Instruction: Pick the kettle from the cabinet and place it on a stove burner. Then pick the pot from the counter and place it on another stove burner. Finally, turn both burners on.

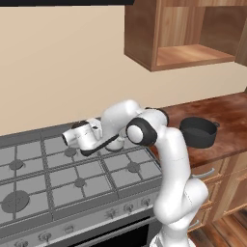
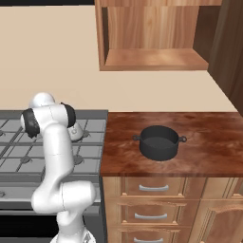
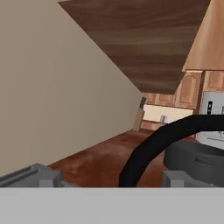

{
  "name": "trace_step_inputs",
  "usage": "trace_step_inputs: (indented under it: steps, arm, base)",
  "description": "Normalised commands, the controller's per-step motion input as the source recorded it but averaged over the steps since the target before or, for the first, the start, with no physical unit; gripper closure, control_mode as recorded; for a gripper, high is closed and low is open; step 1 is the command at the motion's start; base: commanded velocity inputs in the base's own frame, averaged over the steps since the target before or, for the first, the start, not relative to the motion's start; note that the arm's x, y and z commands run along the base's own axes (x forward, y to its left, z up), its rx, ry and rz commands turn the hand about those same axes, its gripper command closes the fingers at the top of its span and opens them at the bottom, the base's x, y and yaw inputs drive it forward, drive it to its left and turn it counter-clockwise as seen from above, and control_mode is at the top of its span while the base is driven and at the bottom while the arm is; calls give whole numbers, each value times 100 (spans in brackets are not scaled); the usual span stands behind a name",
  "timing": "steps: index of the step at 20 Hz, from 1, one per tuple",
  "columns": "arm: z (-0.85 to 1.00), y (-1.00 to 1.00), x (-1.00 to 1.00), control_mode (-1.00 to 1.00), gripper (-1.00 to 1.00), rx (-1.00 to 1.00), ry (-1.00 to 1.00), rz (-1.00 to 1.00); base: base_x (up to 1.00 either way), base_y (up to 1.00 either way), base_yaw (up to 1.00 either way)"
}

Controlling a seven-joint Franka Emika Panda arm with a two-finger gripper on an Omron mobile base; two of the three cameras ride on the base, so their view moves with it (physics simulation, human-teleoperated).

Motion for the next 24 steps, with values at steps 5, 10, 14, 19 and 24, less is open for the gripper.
trace_step_inputs:
  steps: [5, 10, 14, 19, 24]
  arm:
    - [-10, 0, 0, -100, -100, 0, -2, 0]
    - [-4, 16, -3, -100, -100, 0, -2, 0]
    - [-1, 27, -12, -100, -100, 0, -3, -1]
    - [0, 18, -11, -100, -100, 0, -4, -1]
    - [0, 16, -20, -100, -100, 0, -1, -2]
  base:
    - [0, 0, 0]
    - [0, 0, 0]
    - [0, 0, 0]
    - [0, 0, 0]
    - [0, 0, 0]
